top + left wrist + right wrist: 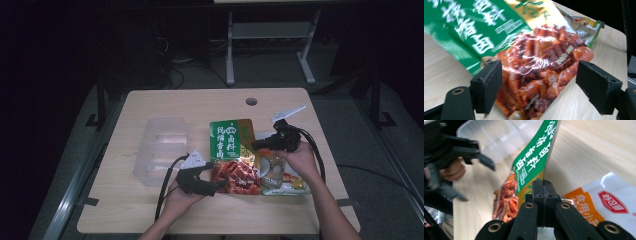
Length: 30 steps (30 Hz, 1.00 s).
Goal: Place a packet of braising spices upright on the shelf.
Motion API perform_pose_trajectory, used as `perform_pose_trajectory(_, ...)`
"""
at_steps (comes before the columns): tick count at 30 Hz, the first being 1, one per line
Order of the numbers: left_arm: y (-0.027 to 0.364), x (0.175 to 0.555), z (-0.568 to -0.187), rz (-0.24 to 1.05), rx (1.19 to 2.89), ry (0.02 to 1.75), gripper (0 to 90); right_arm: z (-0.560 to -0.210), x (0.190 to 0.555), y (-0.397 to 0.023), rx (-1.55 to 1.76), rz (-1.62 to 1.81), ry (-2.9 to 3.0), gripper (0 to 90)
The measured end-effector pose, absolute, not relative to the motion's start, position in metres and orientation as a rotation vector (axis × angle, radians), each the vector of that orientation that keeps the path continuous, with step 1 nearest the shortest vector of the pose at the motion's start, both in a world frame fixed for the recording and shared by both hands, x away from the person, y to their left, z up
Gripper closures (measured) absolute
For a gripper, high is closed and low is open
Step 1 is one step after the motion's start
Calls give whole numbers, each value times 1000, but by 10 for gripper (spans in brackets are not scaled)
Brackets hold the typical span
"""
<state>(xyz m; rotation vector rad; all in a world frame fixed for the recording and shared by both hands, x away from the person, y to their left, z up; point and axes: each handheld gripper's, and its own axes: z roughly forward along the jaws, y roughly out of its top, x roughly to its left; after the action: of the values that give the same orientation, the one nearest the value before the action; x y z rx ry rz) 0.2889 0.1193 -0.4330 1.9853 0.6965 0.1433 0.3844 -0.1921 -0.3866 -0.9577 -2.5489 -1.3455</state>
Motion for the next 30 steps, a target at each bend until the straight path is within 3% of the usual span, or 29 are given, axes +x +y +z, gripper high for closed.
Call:
perform_pose_trajectory(11,116,298,-432,188,1920,791,161,-350,340,-201,-742,-1496,-2656,900)
perform_pose_trajectory(17,114,308,-432,126,1873,820,210,-345,323,-209,-675,-1552,-2660,900)
perform_pose_trajectory(21,112,314,-439,-27,1872,813,325,-351,319,-214,-673,-1572,-2640,900)
perform_pose_trajectory(30,113,313,-436,-94,1839,760,696,-361,312,-218,-659,-1578,-2626,900)
